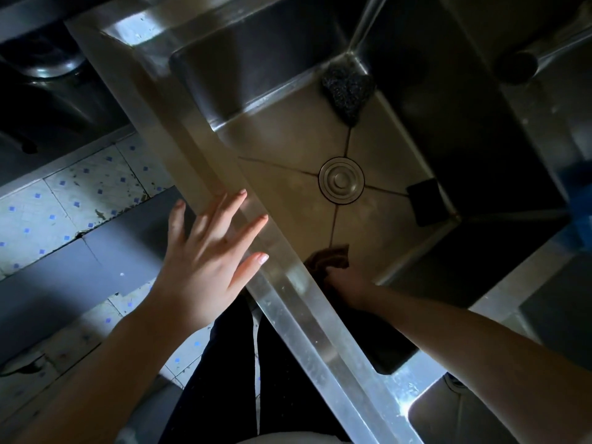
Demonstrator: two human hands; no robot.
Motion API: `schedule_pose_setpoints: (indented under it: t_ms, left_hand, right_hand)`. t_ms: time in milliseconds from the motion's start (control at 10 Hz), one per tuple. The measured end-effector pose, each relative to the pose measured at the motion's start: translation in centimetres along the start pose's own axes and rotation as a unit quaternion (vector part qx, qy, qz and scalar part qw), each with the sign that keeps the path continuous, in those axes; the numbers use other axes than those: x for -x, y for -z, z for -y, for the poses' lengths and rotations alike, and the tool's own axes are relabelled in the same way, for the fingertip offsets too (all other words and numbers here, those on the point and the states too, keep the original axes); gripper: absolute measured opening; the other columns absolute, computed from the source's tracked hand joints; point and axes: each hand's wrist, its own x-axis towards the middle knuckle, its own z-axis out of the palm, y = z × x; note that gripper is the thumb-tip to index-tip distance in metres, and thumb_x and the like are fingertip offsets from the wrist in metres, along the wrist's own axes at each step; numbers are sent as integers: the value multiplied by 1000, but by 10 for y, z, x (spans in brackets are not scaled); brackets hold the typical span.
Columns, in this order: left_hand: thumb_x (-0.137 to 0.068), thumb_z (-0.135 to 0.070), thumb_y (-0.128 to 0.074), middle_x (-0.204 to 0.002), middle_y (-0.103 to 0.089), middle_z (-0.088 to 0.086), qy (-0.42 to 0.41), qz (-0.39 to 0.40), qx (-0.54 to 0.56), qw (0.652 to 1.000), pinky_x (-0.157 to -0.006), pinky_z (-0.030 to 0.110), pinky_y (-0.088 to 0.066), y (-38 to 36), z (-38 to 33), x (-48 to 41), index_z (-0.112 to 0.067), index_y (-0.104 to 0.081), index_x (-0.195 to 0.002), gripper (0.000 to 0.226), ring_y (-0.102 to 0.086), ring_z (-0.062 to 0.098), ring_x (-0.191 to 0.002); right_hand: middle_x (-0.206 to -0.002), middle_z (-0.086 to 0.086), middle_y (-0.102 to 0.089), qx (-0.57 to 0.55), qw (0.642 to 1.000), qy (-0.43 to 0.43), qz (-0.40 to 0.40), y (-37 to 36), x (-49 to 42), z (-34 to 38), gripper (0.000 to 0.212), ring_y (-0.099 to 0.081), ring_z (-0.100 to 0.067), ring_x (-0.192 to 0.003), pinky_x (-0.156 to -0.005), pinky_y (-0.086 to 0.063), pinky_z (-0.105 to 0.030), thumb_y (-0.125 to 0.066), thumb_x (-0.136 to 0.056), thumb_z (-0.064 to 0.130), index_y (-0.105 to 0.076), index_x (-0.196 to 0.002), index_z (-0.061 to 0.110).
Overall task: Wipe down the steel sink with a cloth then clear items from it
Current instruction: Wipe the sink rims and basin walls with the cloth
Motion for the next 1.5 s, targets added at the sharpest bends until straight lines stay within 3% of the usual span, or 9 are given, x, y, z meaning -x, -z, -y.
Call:
schedule_pose_setpoints:
  t_ms: [200, 400, 500, 700, 900, 1000, 1100, 1300, 1500]
  left_hand:
    - [-90, -44, -38, -139, -47, 17, -4, -12, -7, 1000, -99, 63, -27, -2, -2, 3, -17, -62, -122, 49, -50, 36, -123]
    - [-90, -43, -39, -136, -50, 17, -5, -16, -25, 1000, -98, 63, -30, -8, -1, -1, -16, -63, -120, 47, -53, 35, -118]
    - [-90, -43, -39, -136, -50, 16, -12, -21, -21, 1000, -97, 62, -29, -10, 4, -4, -17, -62, -121, 46, -53, 35, -118]
    - [-93, -43, -37, -138, -48, 17, -48, -15, -4, 999, -96, 59, -30, -5, 30, -29, -18, -61, -123, 46, -49, 36, -123]
    - [-92, -47, -35, -138, -46, 18, -114, 3, -2, 993, -96, 60, -29, 9, 74, -63, -17, -60, -124, 50, -46, 35, -126]
    - [-93, -46, -35, -136, -48, 19, -137, 5, -9, 991, -93, 56, -31, 19, 101, -76, -16, -61, -122, 50, -48, 36, -124]
    - [-94, -47, -31, -138, -47, 18, -151, 21, -19, 988, -90, 52, -31, 29, 128, -90, -17, -60, -123, 51, -48, 35, -124]
    - [-95, -48, -29, -139, -45, 20, -165, 17, -41, 985, -96, 59, -28, 37, 168, -117, -16, -59, -125, 53, -50, 38, -120]
    - [-96, -49, -29, -144, -40, 19, -199, -25, -35, 979, -103, 60, -22, 30, 182, -143, -17, -54, -128, 52, -40, 37, -130]
  right_hand:
    - [-113, -15, -61, -15, 999, -47, 14, 39, 8, -28, 24, -60, -32, -98, -80, -46, -35, -53, -88, 18, -60, -107, 6]
    - [-122, -18, -58, -48, 974, -207, -78, 70, 12, -78, 25, -56, -35, -109, -77, -48, -17, -49, -90, 13, -62, -110, 5]
    - [-117, -19, -59, -91, 963, -239, -89, 75, 14, -77, 18, -57, -35, -105, -88, -45, -35, -57, -86, 10, -63, -103, 5]
    - [-120, -22, -55, -80, 973, -206, -66, 51, 17, -44, 21, -55, -34, -110, -93, -43, -38, -46, -90, 7, -51, -110, 2]
    - [-132, -22, -52, -49, 989, -139, 2, 26, 2, 9, 22, -53, -27, -112, -75, -42, -18, -40, -98, 14, -55, -86, 23]
    - [-125, -18, -59, -145, 973, -181, -4, 26, -9, 32, 28, -55, -30, -115, -94, -42, -32, -51, -93, 11, -60, -117, 2]
    - [-112, -20, -65, -196, 958, -208, -13, 32, -11, 49, 24, -60, -33, -107, -82, -44, -30, -59, -88, 9, -66, -108, -2]
    - [-93, -15, -68, -251, 951, -181, -29, 61, -36, 69, 15, -61, -28, -91, -91, -42, -33, -60, -81, 0, -71, -90, -4]
    - [-102, -13, -69, -251, 956, -143, -56, 109, -79, 97, 18, -62, -28, -97, -96, -47, -37, -58, -84, 3, -72, -95, 2]
